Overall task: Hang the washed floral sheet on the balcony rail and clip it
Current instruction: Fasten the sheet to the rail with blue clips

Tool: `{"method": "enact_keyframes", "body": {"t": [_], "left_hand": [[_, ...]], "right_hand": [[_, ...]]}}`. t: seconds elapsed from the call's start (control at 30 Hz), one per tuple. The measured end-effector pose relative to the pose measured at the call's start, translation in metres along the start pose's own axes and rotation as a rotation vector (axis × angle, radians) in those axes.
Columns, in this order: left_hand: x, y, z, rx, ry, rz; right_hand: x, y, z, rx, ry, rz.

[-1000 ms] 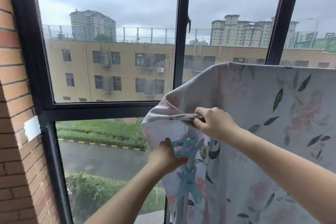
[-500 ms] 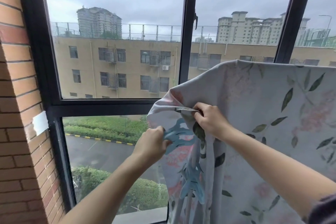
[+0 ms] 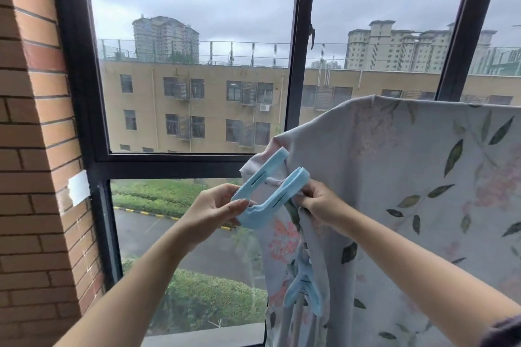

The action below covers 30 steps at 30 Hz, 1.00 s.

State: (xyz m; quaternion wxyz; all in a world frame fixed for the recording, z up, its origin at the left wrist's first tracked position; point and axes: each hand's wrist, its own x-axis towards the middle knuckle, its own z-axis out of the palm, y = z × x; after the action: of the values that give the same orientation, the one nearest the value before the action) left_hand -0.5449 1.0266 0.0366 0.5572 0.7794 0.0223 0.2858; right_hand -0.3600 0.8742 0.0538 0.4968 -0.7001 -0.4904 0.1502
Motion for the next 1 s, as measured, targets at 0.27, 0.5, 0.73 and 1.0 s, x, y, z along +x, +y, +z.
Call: {"method": "enact_keyframes", "body": {"t": [0.27, 0.5, 0.73, 1.0], "left_hand": [[0.012, 0.008, 0.026, -0.056, -0.095, 0.022], [-0.001, -0.018, 0.037, -0.112, -0.345, -0.125], [0.001, -0.026, 0.04, -0.142, -0.396, -0.186], [-0.005, -0.036, 0.053, -0.277, -0.482, -0.279]], "right_hand": [[-0.013, -0.002, -0.003, -0.02, -0.028, 0.055], [-0.001, -0.009, -0.021, 0.118, 0.077, 0.155], [0.009, -0.013, -0.017, 0.072, 0.144, 0.179], [0.022, -0.015, -0.003, -0.126, 0.128, -0.01]]}}
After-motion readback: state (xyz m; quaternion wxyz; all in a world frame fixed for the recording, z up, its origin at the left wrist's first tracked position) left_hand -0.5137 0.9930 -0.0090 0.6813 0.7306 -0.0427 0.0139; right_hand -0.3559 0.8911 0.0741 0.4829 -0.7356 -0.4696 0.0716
